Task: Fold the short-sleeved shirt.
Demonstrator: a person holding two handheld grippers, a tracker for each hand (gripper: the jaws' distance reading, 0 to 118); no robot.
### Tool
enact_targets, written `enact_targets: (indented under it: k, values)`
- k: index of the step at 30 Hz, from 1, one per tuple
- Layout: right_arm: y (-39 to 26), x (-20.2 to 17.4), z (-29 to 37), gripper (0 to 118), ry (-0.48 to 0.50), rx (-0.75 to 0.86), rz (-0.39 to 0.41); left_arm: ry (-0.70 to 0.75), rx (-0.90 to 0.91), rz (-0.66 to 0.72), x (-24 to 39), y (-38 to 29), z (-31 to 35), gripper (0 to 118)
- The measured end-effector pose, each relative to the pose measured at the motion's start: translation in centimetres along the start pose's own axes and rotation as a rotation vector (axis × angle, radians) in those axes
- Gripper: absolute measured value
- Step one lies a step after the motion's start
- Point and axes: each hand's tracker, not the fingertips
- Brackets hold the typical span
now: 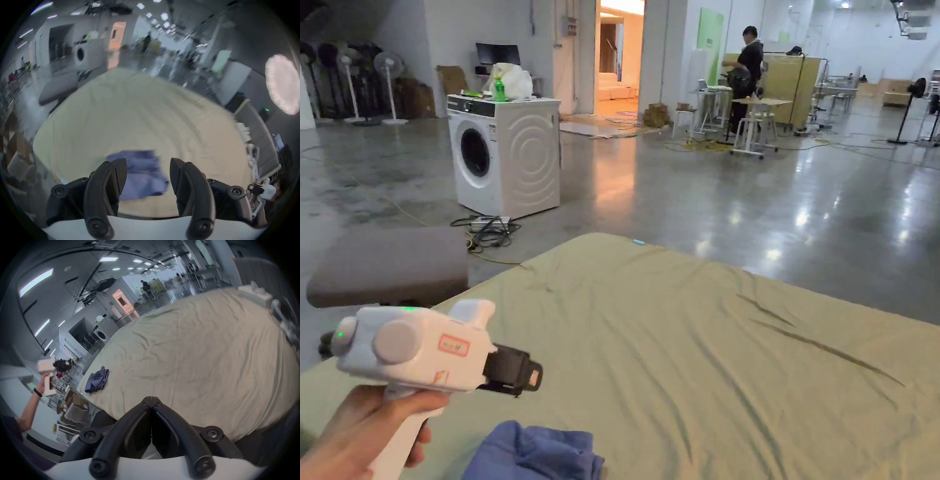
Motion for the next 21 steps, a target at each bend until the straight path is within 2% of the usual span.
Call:
enact_targets:
  k: [4, 5, 7, 8, 11, 15, 17, 19, 21]
  values:
    - [2.2, -0.5, 2.3, 0, 0.007, 0.118, 0.041, -0.039, 0.308, -0.267, 11.4, -1.6, 6.1, 61]
    - [2.7, -0.6, 2.8, 0, -0.005, 0.154, 0.049, -0.089, 0.383, -0.3, 12.4, -2.3, 6.1, 61]
    - [3.6, -1.1, 4.0, 0, -0.052, 0.225, 0.094, -0.196, 0.466, -0.294, 15.7, -4.6, 6.3, 61]
    - [4.2, -1.4, 4.6, 0, -0.088, 0.253, 0.133, -0.21, 0.488, -0.247, 17.4, -5.9, 6.2, 61]
    - [5.3, -2.7, 6.7, 0, -0.176, 0.323, 0.266, -0.171, 0.501, -0.199, 20.8, -8.9, 5.3, 61]
    - [5.4, -4.4, 9.0, 0, -0.281, 0.438, 0.425, 0.006, 0.517, -0.307, 24.5, -12.6, 5.6, 61]
    - [4.9, -5.1, 9.4, 0, -0.364, 0.486, 0.476, 0.066, 0.571, -0.378, 25.9, -14.0, 6.4, 61]
    - [4.4, -5.8, 9.6, 0, -0.396, 0.508, 0.556, 0.094, 0.595, -0.366, 27.1, -15.0, 7.1, 61]
    - [4.1, -6.4, 9.7, 0, -0.409, 0.533, 0.563, 0.062, 0.59, -0.346, 27.7, -15.3, 7.8, 60]
